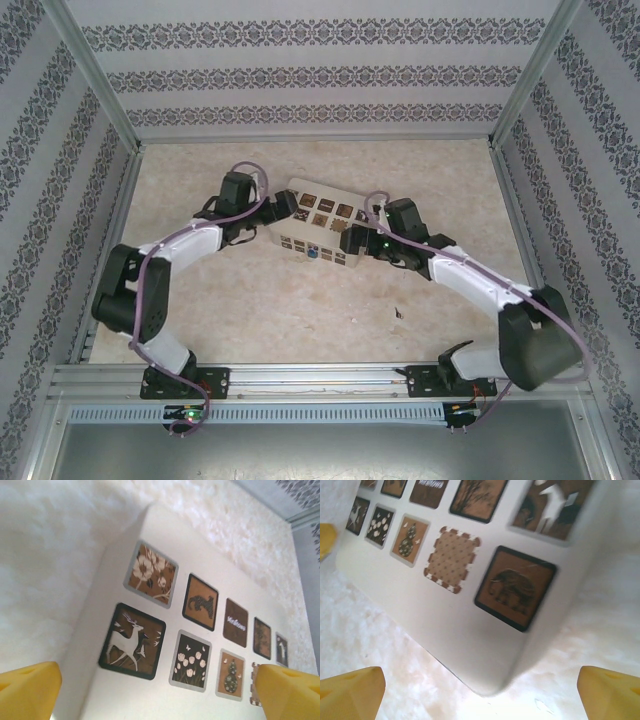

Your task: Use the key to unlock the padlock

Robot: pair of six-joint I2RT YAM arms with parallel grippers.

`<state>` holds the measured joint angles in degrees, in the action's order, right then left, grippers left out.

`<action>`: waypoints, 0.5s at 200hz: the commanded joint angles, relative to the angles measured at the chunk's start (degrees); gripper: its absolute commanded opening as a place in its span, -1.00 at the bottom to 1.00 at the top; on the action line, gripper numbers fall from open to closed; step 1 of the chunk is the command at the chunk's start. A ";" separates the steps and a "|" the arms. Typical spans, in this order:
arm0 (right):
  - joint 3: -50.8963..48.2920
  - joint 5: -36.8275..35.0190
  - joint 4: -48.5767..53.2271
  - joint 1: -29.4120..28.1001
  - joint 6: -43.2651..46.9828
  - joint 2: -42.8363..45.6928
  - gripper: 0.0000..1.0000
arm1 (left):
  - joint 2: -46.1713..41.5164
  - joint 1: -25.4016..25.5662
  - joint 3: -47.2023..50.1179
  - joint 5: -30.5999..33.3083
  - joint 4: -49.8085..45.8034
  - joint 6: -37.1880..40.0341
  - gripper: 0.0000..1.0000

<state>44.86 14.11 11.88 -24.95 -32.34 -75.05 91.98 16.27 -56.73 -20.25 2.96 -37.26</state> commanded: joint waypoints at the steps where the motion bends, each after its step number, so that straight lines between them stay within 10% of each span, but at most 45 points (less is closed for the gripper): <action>1: 1.52 -9.18 11.78 0.33 2.51 5.72 0.97 | -6.61 -2.90 3.01 1.88 -1.42 3.91 0.99; 100: -4.58 -11.05 34.90 0.05 -0.51 10.55 0.17 | -28.33 -2.24 26.85 -3.21 6.73 -6.81 0.99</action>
<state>42.41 4.69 40.80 -24.88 -32.93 -61.25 64.99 12.82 -34.46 -20.99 4.43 -38.11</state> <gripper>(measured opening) 0.631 0.998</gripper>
